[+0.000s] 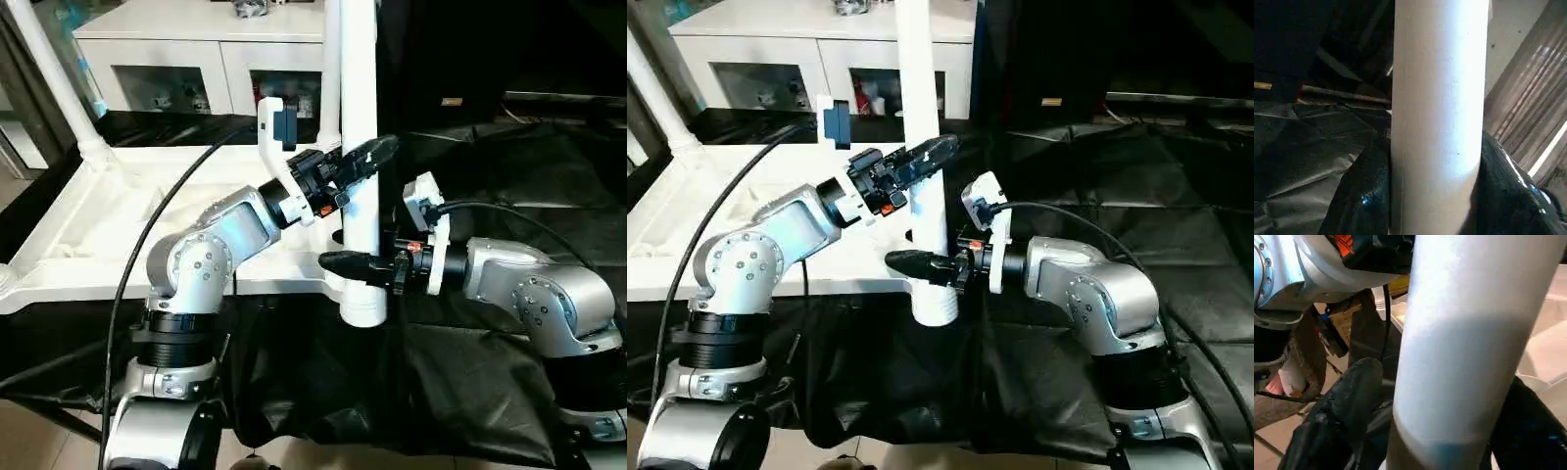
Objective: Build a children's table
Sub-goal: Pick table leg
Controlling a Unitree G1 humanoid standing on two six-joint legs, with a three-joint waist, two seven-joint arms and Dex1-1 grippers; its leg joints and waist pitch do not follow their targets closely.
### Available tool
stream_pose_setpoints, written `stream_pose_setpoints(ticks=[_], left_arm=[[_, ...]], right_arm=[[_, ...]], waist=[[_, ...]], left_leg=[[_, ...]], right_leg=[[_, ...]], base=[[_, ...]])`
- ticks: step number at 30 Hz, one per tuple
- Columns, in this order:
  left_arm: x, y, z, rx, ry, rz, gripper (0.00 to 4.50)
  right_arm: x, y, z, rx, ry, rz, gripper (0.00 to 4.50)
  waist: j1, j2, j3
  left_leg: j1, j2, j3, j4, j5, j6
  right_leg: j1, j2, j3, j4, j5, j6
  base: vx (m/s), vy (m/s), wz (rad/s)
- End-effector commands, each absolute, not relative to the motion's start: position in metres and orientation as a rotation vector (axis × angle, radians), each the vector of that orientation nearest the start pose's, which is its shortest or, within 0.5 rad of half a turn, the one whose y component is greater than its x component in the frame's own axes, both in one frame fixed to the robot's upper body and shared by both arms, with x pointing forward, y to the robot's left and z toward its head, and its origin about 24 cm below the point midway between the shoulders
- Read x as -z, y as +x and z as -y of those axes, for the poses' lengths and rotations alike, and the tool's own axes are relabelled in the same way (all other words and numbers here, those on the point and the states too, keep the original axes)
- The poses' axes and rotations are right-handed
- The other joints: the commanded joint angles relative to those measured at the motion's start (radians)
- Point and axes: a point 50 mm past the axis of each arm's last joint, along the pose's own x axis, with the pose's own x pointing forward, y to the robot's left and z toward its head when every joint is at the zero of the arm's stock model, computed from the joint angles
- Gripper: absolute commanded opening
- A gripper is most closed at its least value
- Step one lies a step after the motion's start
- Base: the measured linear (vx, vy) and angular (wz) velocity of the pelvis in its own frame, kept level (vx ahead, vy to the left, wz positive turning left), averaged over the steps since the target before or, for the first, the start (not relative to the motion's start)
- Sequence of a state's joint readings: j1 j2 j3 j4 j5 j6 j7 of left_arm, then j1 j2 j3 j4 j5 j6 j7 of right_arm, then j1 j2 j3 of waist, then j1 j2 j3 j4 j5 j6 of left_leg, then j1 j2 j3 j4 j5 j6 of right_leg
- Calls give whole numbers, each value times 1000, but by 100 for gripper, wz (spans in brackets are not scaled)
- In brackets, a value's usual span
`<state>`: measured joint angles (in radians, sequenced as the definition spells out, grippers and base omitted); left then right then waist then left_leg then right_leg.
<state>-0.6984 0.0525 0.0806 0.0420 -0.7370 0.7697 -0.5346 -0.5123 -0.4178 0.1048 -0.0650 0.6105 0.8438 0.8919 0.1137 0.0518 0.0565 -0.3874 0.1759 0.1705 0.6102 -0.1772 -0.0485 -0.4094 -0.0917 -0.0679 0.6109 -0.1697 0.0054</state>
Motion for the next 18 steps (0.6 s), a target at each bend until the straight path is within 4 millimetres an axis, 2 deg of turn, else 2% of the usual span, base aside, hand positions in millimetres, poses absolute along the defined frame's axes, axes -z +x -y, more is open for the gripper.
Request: stream_pose_setpoints(ticks=[1,3,7,8,11,12,18], left_arm=[[-199,321,-62,1074,-503,4,182],[-199,321,-62,1079,-487,-2,182],[-197,320,-60,1083,-481,-8,182],[-197,320,-59,1084,-479,-9,182],[-197,320,-59,1084,-476,-9,182],[-197,320,-59,1086,-475,-9,182],[-197,320,-57,1095,-467,-10,182]], right_arm=[[-143,293,124,-1219,140,-328,324],[-143,293,127,-1214,127,-353,324],[-138,295,130,-1183,105,-385,324],[-137,296,130,-1172,107,-389,324],[-136,297,129,-1162,118,-390,324],[-135,297,128,-1163,124,-392,324],[-130,296,124,-1163,143,-420,324]], waist=[[1,-25,-75],[2,-22,-74],[1,-25,-76],[1,-21,-76],[0,-23,-77],[1,-16,-76],[0,-20,-76]], left_leg=[[10,35,-10,-68,-152,21],[9,35,-11,-68,-151,21],[7,33,-10,-65,-144,22],[7,33,-10,-65,-145,22],[9,33,-9,-65,-149,27],[9,34,-11,-65,-151,26],[9,35,-11,-66,-157,23]], right_leg=[[56,-45,38,-76,-281,-156],[57,-46,38,-76,-285,-155],[58,-47,37,-76,-277,-164],[58,-46,37,-76,-274,-166],[57,-46,36,-77,-275,-169],[57,-47,36,-76,-276,-172],[57,-45,36,-77,-272,-172]], base=[[0,0,0],[0,0,0],[0,0,0],[0,0,0],[0,0,0],[0,0,0],[0,0,0]])
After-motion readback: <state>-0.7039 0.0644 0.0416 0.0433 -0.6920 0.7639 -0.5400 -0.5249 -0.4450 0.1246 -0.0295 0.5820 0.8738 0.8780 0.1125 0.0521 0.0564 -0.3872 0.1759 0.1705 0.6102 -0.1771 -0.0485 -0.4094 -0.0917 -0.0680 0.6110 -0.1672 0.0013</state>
